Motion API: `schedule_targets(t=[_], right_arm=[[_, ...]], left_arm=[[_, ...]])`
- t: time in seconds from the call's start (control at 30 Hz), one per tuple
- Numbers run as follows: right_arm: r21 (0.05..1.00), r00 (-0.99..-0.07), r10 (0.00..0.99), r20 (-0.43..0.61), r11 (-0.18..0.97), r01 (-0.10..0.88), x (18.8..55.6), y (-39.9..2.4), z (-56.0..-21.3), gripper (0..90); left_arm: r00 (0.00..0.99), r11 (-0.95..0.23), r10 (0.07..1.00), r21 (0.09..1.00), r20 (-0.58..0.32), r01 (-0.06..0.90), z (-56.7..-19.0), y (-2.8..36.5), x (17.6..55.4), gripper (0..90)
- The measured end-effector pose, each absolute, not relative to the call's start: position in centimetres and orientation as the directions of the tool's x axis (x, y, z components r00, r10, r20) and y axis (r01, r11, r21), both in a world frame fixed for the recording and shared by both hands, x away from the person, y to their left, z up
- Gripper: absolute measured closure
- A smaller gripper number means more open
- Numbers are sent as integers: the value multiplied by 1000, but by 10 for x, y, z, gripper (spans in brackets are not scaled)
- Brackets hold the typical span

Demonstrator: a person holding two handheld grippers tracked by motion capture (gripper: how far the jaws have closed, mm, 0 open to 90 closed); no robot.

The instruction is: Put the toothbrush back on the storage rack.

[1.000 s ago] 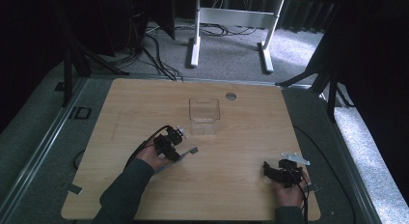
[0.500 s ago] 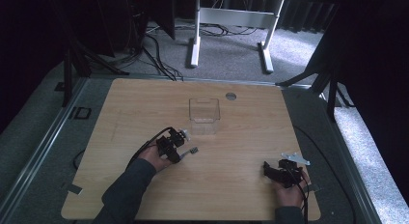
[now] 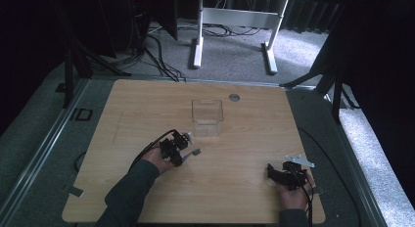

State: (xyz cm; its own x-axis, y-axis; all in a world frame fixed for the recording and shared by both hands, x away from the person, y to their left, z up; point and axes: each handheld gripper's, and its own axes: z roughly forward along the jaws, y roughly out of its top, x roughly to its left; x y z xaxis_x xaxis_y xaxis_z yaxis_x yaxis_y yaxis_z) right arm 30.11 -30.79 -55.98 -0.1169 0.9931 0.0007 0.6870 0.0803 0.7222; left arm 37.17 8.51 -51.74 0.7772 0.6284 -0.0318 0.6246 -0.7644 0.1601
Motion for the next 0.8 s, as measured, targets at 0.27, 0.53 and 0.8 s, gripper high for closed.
schedule_targets(t=[0.27, 0.53, 0.8], right_arm=[[723, -118, 993, 0, 82, 686, 301, -308, -560, 144], [722, -118, 993, 0, 81, 687, 301, -308, -560, 144], [722, -118, 993, 0, 81, 687, 301, -308, -560, 144]], left_arm=[[781, -769, 624, 155, -28, 620, -518, 84, 372, 786], [792, -783, 611, 150, 4, 604, -517, 82, 371, 820], [778, -764, 628, 200, 13, 614, -506, 87, 370, 823]])
